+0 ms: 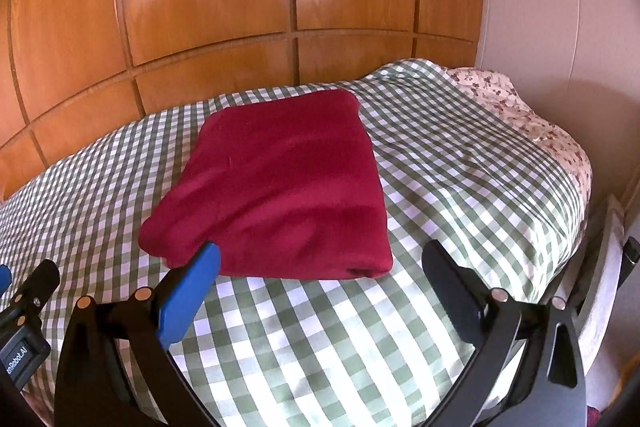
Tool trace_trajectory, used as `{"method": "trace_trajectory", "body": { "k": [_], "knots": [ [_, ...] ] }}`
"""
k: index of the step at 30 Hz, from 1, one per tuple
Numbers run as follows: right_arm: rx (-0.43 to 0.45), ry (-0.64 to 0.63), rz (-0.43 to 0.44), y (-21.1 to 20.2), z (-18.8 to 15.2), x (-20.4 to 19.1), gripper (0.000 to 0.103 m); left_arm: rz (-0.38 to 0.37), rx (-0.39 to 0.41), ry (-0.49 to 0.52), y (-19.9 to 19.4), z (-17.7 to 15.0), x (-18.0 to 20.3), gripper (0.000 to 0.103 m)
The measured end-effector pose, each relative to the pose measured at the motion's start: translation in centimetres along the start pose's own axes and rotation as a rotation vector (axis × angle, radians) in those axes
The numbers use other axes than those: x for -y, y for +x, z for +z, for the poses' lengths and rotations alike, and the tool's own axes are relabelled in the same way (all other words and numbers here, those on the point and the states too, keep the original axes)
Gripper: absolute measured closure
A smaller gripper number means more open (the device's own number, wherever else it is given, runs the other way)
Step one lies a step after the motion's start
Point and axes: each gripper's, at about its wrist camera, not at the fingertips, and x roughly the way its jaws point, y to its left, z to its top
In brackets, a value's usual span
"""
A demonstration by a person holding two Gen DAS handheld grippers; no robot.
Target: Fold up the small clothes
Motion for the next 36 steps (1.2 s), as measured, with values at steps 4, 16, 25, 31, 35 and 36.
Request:
{"method": "trace_trajectory", "body": {
  "k": [4,16,25,31,35,36],
  "knots": [
    [0.002,-0.007,0.001,-0.1,-0.1,-0.3,0.002,0.001,-0.008,-0.001,0.1,-0.2,0.0,0.004],
    [-0.002,-0.011,0.005,-0.2,-0.3,-0.5,0.002,0.002,0.002,0.002,-0.2,-0.3,0.1,0.004],
    [0.006,-0.019,0.016,-0.5,-0.3,-0.6,0.002,0.001,0.004,-0.002,-0.5,-0.2,-0.2,0.004],
    [0.006,-0.023,0.019,-0.6,-0.4,-0.8,0.002,0.007,0.013,-0.001,-0.9,-0.3,-0.3,0.004],
    [0.007,-0.022,0.021,-0.5,-0.3,-0.7,0.002,0.009,0.013,-0.002,-1.1,-0.3,-0.4,0.004],
    [0.006,-0.022,0.021,-0.5,-0.3,-0.7,0.002,0.009,0.014,-0.002,-1.1,-0.3,-0.4,0.004]
  ]
}}
